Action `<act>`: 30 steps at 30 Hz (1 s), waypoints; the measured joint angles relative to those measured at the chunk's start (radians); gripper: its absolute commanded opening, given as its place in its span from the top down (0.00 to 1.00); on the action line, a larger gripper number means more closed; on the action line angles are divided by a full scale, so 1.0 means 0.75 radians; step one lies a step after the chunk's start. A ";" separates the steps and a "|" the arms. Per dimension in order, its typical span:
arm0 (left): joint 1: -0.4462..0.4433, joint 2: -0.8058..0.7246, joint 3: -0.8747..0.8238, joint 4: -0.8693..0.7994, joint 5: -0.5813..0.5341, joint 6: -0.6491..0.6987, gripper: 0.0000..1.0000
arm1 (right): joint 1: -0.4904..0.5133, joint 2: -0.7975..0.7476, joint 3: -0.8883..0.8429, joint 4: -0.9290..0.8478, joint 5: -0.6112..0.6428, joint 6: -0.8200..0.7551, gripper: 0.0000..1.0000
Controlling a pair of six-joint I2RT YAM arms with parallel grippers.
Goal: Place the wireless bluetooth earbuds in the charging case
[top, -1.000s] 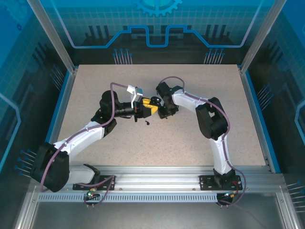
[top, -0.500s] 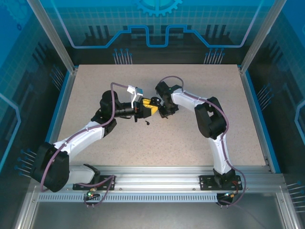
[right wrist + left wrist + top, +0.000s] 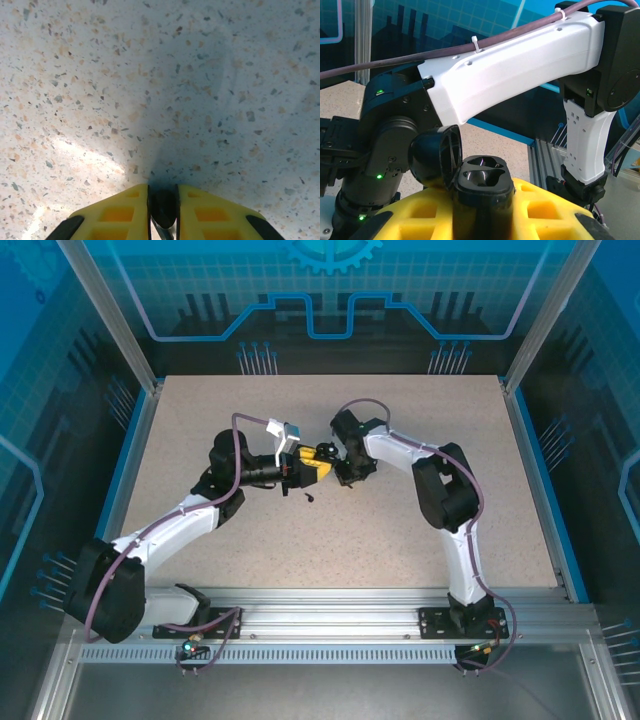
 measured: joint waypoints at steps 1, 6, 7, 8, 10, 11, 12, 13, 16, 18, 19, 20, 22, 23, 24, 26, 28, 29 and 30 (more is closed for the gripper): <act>0.000 -0.002 0.000 0.000 -0.003 0.000 0.95 | -0.009 -0.012 -0.019 0.015 -0.016 0.006 0.83; 0.000 -0.003 0.000 0.001 -0.017 -0.002 0.95 | -0.073 -0.136 -0.178 0.128 -0.123 0.056 0.84; 0.000 -0.003 0.000 0.001 -0.020 -0.005 0.95 | -0.088 -0.170 -0.211 0.155 -0.144 0.067 0.84; 0.000 -0.003 0.000 0.001 -0.026 -0.006 0.95 | -0.105 -0.211 -0.247 0.186 -0.165 0.080 0.83; 0.001 -0.003 -0.004 0.006 -0.044 -0.011 0.95 | -0.138 -0.293 -0.311 0.244 -0.201 0.101 0.84; 0.002 -0.002 -0.009 0.012 -0.054 -0.015 0.95 | -0.155 -0.341 -0.344 0.278 -0.219 0.113 0.84; 0.003 -0.002 -0.014 0.018 -0.062 -0.016 0.95 | -0.166 -0.377 -0.366 0.302 -0.226 0.122 0.84; 0.004 0.000 -0.022 0.032 -0.075 -0.022 0.95 | -0.179 -0.426 -0.396 0.333 -0.239 0.132 0.84; 0.008 0.011 -0.045 0.078 -0.114 -0.056 0.95 | -0.202 -0.554 -0.465 0.413 -0.270 0.162 0.84; 0.009 0.022 -0.060 0.110 -0.139 -0.086 0.95 | -0.215 -0.637 -0.507 0.454 -0.291 0.181 0.84; 0.009 0.030 -0.065 0.127 -0.154 -0.102 0.95 | -0.220 -0.681 -0.526 0.475 -0.302 0.190 0.84; 0.009 0.037 -0.070 0.144 -0.167 -0.119 0.95 | -0.225 -0.728 -0.547 0.496 -0.313 0.200 0.84; 0.009 0.052 -0.072 0.176 -0.189 -0.154 0.95 | -0.230 -0.810 -0.574 0.525 -0.327 0.222 0.84; 0.009 0.060 -0.072 0.195 -0.199 -0.171 0.95 | -0.230 -0.857 -0.586 0.544 -0.336 0.234 0.84; 0.009 0.065 -0.072 0.214 -0.210 -0.188 0.95 | -0.230 -0.892 -0.594 0.559 -0.344 0.246 0.84; 0.008 0.073 -0.072 0.254 -0.233 -0.222 0.95 | -0.230 -0.973 -0.614 0.602 -0.366 0.273 0.84; 0.005 0.078 -0.073 0.290 -0.255 -0.243 0.94 | -0.230 -1.041 -0.635 0.642 -0.385 0.301 0.84; 0.001 0.080 -0.073 0.305 -0.267 -0.252 0.94 | -0.230 -1.080 -0.649 0.665 -0.396 0.319 0.84; -0.004 0.082 -0.073 0.318 -0.277 -0.259 0.95 | -0.230 -1.109 -0.658 0.680 -0.404 0.332 0.84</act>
